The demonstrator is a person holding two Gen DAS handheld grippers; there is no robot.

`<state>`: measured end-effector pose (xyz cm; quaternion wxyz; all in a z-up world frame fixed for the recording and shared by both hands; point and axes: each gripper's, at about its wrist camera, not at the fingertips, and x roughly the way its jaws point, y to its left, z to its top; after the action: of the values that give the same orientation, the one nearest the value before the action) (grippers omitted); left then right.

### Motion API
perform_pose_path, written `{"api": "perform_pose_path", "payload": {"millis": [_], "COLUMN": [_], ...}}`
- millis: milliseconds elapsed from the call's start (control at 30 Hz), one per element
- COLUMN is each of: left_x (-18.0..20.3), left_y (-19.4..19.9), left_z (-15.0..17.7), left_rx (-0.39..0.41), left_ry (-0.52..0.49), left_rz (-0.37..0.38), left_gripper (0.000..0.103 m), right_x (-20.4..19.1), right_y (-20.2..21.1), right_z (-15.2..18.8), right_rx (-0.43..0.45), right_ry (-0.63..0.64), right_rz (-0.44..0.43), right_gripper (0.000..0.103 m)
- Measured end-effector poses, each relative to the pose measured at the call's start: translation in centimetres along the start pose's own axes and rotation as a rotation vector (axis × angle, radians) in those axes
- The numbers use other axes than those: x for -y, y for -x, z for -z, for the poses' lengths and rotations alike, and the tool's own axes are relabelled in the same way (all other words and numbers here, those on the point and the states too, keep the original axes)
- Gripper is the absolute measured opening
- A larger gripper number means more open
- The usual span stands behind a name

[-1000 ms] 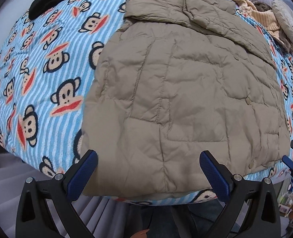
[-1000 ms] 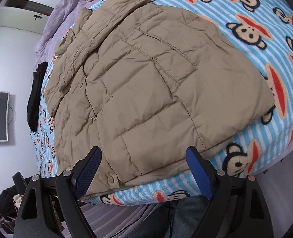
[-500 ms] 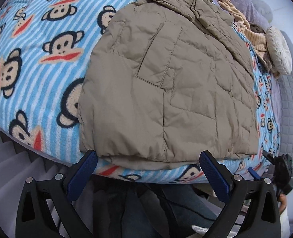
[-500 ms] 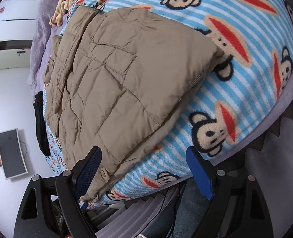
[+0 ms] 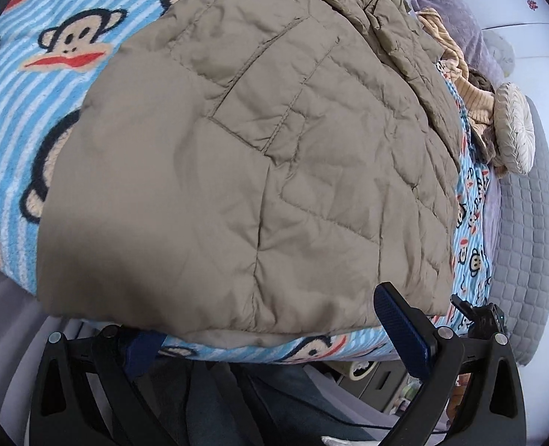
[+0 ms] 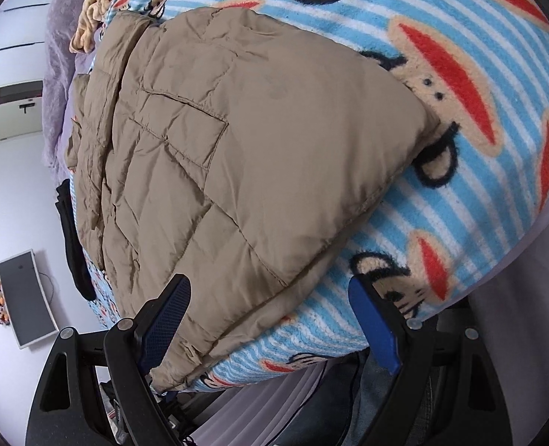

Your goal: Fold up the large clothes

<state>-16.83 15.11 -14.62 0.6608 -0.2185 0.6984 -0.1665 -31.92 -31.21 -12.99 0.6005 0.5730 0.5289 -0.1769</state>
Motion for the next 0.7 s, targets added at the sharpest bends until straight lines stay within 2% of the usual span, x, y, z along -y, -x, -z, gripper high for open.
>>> {"api": "perform_pose_path", "payload": {"millis": [200,233,333,367,400,433,500,533,567,700], "left_x": [1.5,1.7,2.1,2.1,2.0,1.9,2.2,2.6,3.1,5.2], "left_y": [-1.7,-1.8,-2.1,-2.1,-2.0,-1.8,-1.0,-0.6,-0.2,1.8], "left_z": [-1.1,-1.1,-1.4,-1.7,-1.8,-2.0,-2.5,-2.7,-3.0,-4.2], "left_rx": [-0.023,-0.029,-0.041,-0.039,-0.037,-0.031,-0.001,0.015,0.029,0.088], "left_ry": [0.002,0.0,-0.007,-0.005,0.0,0.004,-0.001,-0.015,-0.029,-0.085], "left_rz": [-0.004,-0.009,-0.037,-0.04,-0.039,-0.037,-0.042,-0.048,-0.054,-0.053], "left_gripper": [0.1,0.096,0.067,0.049,0.032,0.027,0.025,0.024,0.015,0.015], "right_x": [0.1,0.2,0.2,0.2,0.1,0.0,-0.3,-0.5,-0.9,-3.5], "right_y": [-0.8,-1.0,-1.4,-1.5,-1.5,-1.6,-1.6,-1.5,-1.4,-0.4], "right_z": [-1.8,-2.0,-2.4,-2.5,-2.6,-2.8,-3.1,-3.3,-3.5,-4.2], "right_rx": [-0.01,-0.015,-0.024,-0.026,-0.027,-0.029,-0.033,-0.033,-0.031,-0.016], "right_ry": [-0.029,-0.038,-0.058,-0.063,-0.063,-0.06,-0.047,-0.04,-0.03,0.073], "right_rz": [-0.02,-0.028,-0.043,-0.045,-0.04,-0.03,-0.019,-0.017,-0.022,-0.022], "right_gripper": [0.089,0.089,0.088,0.082,0.07,0.062,0.022,0.018,0.015,0.011]}}
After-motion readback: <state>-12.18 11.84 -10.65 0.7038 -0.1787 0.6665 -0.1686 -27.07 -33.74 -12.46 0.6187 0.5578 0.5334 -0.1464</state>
